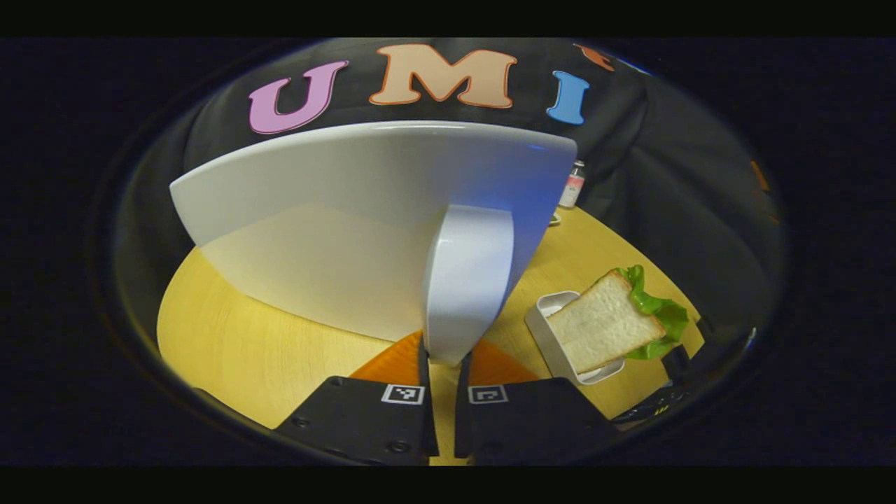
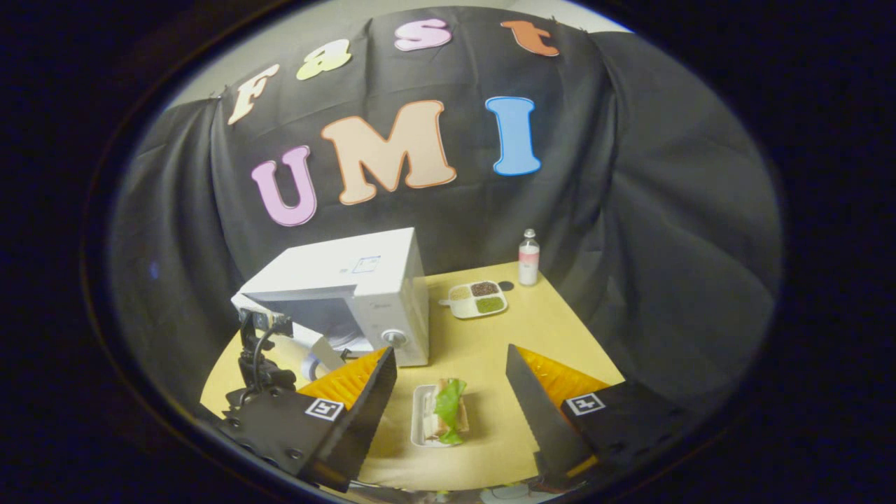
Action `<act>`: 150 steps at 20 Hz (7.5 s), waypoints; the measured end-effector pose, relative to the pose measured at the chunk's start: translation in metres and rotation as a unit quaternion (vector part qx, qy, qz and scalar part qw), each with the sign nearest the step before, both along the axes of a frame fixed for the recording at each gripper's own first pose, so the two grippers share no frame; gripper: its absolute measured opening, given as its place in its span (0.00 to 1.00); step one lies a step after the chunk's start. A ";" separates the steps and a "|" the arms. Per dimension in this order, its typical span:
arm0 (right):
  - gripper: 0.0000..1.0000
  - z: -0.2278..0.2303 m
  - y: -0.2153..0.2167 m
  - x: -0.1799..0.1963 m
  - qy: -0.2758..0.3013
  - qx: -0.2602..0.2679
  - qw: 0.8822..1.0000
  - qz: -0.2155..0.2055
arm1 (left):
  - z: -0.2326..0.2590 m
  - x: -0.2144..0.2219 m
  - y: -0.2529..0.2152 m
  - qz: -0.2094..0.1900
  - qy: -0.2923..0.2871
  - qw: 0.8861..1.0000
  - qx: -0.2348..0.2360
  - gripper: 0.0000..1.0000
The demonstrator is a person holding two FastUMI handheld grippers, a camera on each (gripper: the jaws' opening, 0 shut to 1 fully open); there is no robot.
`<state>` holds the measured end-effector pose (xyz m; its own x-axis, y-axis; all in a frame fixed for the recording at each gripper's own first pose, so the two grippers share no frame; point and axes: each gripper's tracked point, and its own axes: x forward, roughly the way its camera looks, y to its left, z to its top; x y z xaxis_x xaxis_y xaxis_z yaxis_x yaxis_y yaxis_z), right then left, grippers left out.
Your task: Open the microwave oven with the left hand, put the food in, and close the microwave oven.
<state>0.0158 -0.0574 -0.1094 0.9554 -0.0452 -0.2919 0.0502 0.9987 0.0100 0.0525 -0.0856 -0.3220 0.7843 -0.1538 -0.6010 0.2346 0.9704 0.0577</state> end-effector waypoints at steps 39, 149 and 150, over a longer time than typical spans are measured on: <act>0.92 -0.065 0.101 -0.077 0.014 0.001 0.999 -0.041 | 0.067 -0.156 0.277 0.120 -0.052 0.991 -0.018 0.99; 0.26 -0.209 0.324 0.265 0.033 0.254 0.967 0.013 | 0.113 -0.107 0.404 0.274 -0.043 0.961 -0.025 0.98; 0.42 -0.210 0.320 0.267 0.027 0.235 0.972 0.008 | 0.112 -0.105 0.403 0.273 -0.043 0.961 -0.025 0.98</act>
